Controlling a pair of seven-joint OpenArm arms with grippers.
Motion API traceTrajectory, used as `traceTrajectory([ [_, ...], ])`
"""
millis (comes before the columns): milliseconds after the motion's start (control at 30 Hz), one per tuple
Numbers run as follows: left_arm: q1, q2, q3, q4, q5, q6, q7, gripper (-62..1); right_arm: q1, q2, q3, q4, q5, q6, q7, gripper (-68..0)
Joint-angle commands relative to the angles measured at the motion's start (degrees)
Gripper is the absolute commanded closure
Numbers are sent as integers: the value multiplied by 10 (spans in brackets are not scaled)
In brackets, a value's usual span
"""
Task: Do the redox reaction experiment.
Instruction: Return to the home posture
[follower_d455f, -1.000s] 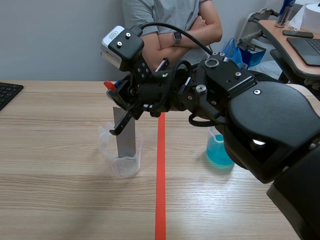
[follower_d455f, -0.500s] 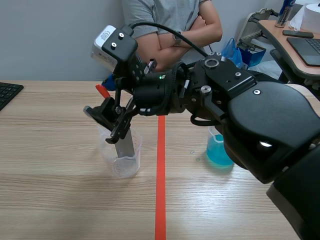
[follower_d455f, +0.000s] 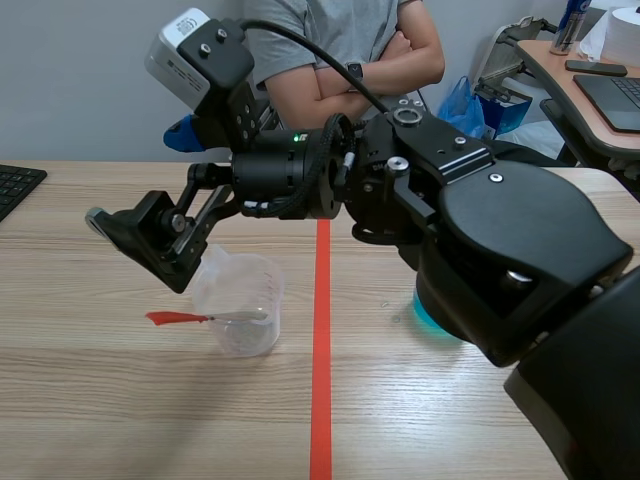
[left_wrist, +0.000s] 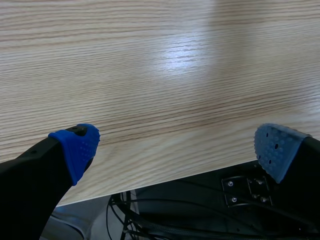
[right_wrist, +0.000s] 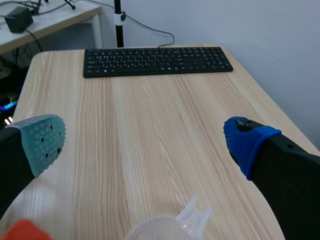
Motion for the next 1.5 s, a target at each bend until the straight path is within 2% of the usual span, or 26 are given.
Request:
traceTrajectory([
  [0,-2,-3,2,3,-4,-4,-5,-623,10,0,-3,8,16,2,1,-679],
  [167,-2,-3,2,3,-4,-4,-5,-623,10,0,-3,8,31,-28,-26,-679],
  [267,-2,-3,2,3,-4,-6,-5,-623,7,7,-1,8,55,-65,-37,-679],
  [433,-2,-3,2,3,-4,-6,-9,-623,-10,24,24,9,58,-122,-37,-679],
  [567,-3,-4,2,3,-3,-6,-21,-623,-44,55,53,26,71,-148,-37,-679],
  [700,-1,-3,-14,10,31,-6,-25,-623,-94,103,88,82,73,-171,-36,-679],
  [1000,30,-3,-115,80,38,-9,-26,-623,-253,221,191,263,74,-190,-36,-679],
  [1133,58,-4,-147,125,53,-10,-37,-623,-325,264,245,321,105,-207,-37,-679],
  [1267,90,-4,-159,175,76,-10,-41,-623,-398,292,301,372,130,-209,-37,-679],
  [1467,123,-4,-165,234,114,-10,-40,-623,-514,313,378,441,130,-209,-37,-679],
])
